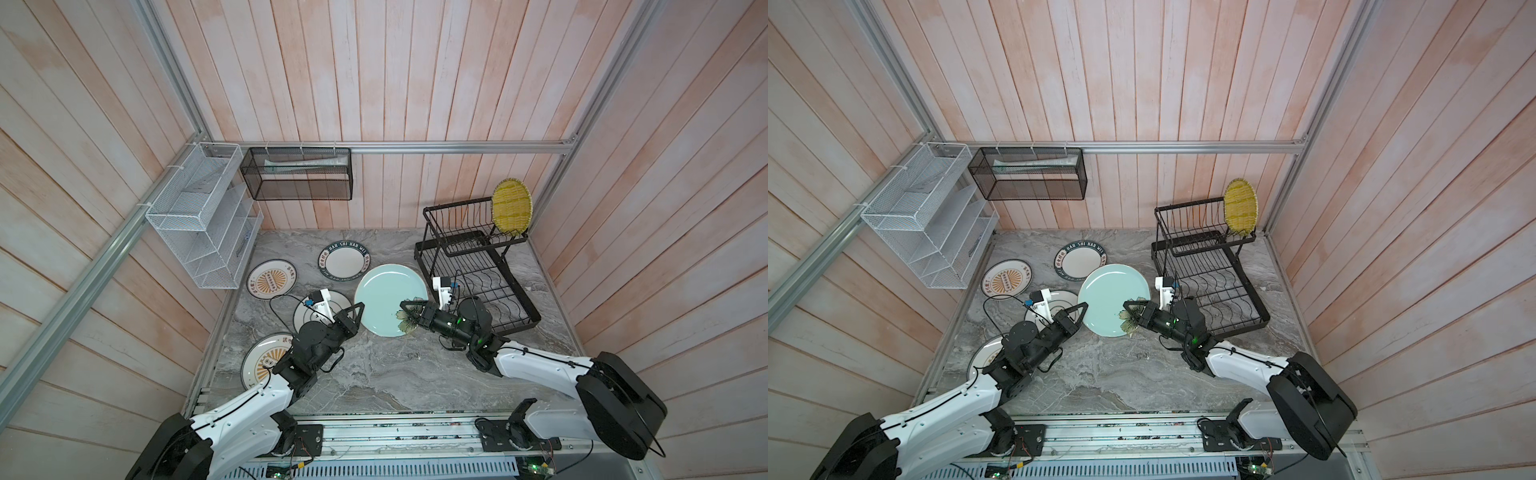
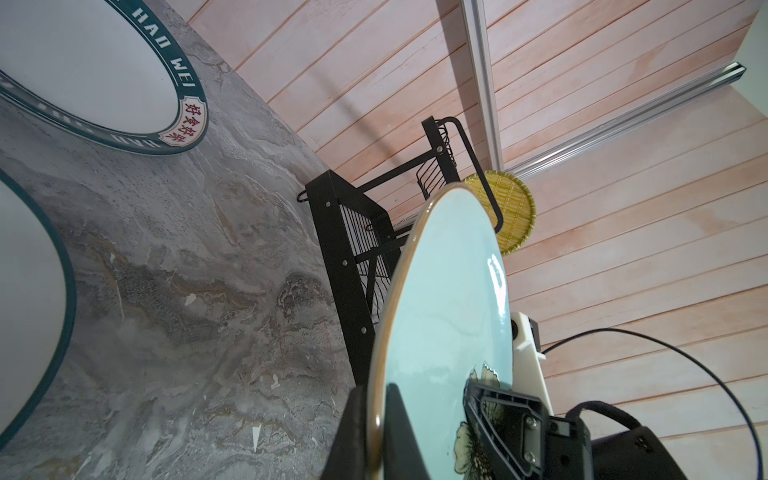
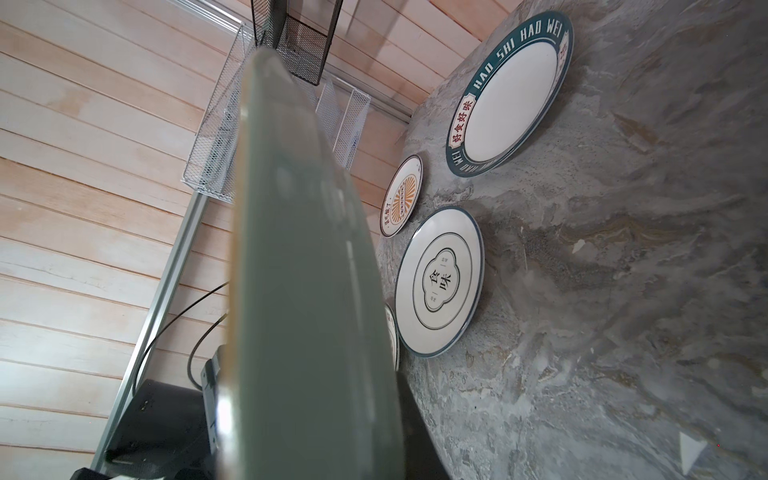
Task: Load the plates into the dish rack
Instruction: 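Tilt the pale green plate upright with both grippers holding its rim, then lift the upright plate with the right gripper while the left gripper releases and draws back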
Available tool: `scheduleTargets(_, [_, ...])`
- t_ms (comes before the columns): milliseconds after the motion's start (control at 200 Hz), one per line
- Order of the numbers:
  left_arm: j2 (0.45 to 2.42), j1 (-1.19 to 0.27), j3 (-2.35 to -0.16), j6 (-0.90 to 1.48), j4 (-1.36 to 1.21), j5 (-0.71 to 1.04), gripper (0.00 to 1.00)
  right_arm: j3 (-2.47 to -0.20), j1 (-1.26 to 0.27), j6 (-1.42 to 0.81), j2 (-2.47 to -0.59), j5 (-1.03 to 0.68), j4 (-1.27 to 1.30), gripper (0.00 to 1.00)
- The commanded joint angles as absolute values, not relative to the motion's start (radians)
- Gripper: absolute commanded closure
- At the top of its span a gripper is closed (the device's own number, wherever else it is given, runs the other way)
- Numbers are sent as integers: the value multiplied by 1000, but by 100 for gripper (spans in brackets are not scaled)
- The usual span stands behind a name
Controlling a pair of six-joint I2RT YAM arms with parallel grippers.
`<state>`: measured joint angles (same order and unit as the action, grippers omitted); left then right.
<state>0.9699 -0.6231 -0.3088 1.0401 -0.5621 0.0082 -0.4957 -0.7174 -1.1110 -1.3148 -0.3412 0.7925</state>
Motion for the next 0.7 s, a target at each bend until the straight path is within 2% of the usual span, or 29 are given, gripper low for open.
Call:
scheduleTargets(0, [946,-640,-332,1022,-590,34,100,-529,-735,-1069,-1311,-371,851,97])
scheduleTargets(20, [945,-641,-335,1019,-579,35,100,-529,-733,-1069,-1310,-370,852,98])
scheduleTargets(75, [939,-641,-344,1007,-558,39,87,-527,-725,-1069,-1307,-368,850,100])
scheduleTargets(155, [933,-641,-353,997,-539,47,74,-523,-712,-1069,-1300,-368,847,100])
scheduleTargets(390, [908,-641,-368,973,-496,61,56,-521,-669,-1047,-1267,-362,816,100])
scheduleTargets(495, [897,-641,-373,934,-511,115,42,-527,-647,-1029,-1247,-354,793,100])
scheduleTargets(690, [878,-641,-435,858,-376,158,39,-568,-592,-967,-1186,-348,728,100])
